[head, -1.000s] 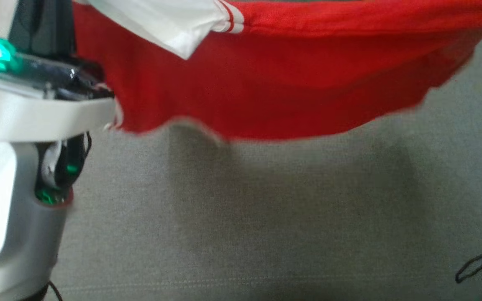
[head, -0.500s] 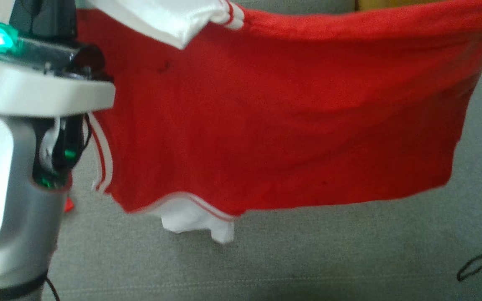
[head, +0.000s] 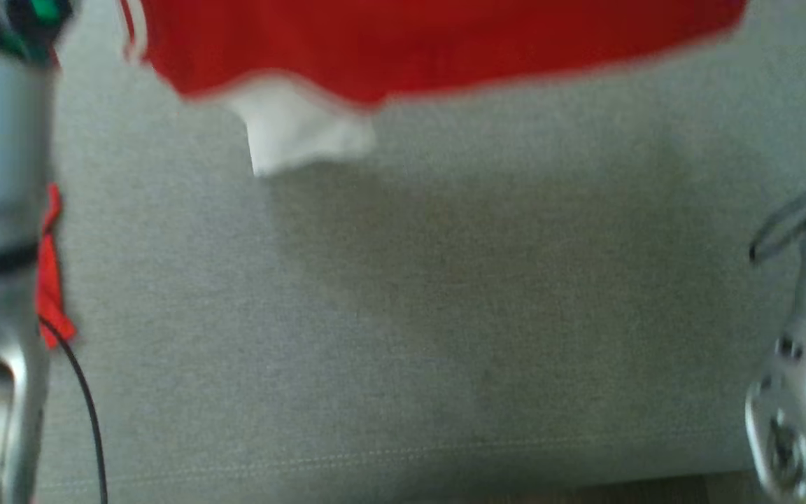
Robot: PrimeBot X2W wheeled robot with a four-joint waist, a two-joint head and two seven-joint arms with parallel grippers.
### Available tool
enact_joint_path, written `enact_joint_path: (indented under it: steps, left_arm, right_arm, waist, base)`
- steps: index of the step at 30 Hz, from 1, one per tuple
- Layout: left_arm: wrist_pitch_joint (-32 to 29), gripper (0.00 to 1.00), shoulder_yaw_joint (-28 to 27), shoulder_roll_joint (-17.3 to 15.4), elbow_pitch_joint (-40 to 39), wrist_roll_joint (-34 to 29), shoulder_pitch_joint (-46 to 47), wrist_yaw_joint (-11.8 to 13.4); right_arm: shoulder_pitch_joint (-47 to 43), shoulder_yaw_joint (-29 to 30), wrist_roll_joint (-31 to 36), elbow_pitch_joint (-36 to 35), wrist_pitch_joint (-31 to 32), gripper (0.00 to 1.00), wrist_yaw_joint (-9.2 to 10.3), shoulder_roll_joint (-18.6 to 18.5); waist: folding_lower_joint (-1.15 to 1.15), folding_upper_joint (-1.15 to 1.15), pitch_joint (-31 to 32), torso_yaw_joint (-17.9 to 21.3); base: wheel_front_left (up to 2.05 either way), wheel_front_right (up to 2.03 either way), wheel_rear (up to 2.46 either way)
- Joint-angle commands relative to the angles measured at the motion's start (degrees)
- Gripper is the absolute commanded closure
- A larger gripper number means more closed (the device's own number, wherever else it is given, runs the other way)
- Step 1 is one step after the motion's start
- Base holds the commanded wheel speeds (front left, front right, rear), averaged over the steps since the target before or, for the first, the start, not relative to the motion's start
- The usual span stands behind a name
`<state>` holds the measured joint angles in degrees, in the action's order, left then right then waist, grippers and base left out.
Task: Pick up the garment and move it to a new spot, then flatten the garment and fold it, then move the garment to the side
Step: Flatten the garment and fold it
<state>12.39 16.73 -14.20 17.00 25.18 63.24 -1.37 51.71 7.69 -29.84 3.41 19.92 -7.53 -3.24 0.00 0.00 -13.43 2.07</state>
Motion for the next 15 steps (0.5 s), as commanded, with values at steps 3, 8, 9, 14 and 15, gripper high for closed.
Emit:
enact_joint_path:
  steps: [3, 8, 9, 14, 15]
  left_arm:
    - [1.93, 1.00, -1.90, -0.89, 7.22, -1.64, 10.23, -1.55]
    - [2.56, 1.00, -3.56, 1.26, 16.97, -2.81, 17.31, -2.50]
    - [2.57, 1.00, -3.82, 1.75, 18.06, -3.31, 18.23, -2.75]
    - [2.60, 1.00, -3.33, 5.32, 30.99, -3.95, 19.43, -4.21]
    - [2.60, 1.00, -3.18, 5.85, 33.20, -3.74, 19.12, -4.47]
  right_arm:
    - [10.69, -2.97, 1.56, 8.46, -6.91, 1.00, 0.04, 0.30]
    - [19.87, -6.63, 1.44, 23.93, -18.10, 1.00, 0.04, 0.33]
    - [21.45, -7.32, 1.08, 26.87, -20.20, 1.00, 0.04, 0.34]
    - [26.08, -13.02, 0.43, 44.57, -27.18, 1.00, 0.04, 0.35]
    - [26.16, -13.96, 0.05, 47.27, -27.69, 1.00, 0.04, 0.35]
  waist:
    - [0.00, 0.00, -3.87, 1.25]
    - [0.00, 0.00, -5.94, 1.27]
    - [0.00, 0.00, -6.55, 1.13]
    - [0.00, 0.00, -10.53, -0.10]
    - [0.00, 0.00, -11.05, -0.26]
  base:
    - [0.00, 0.00, 0.00]
    - [0.00, 0.00, 0.00]
    - [0.00, 0.00, 0.00]
    - [0.00, 0.00, 0.00]
    - [0.00, 0.00, 0.00]
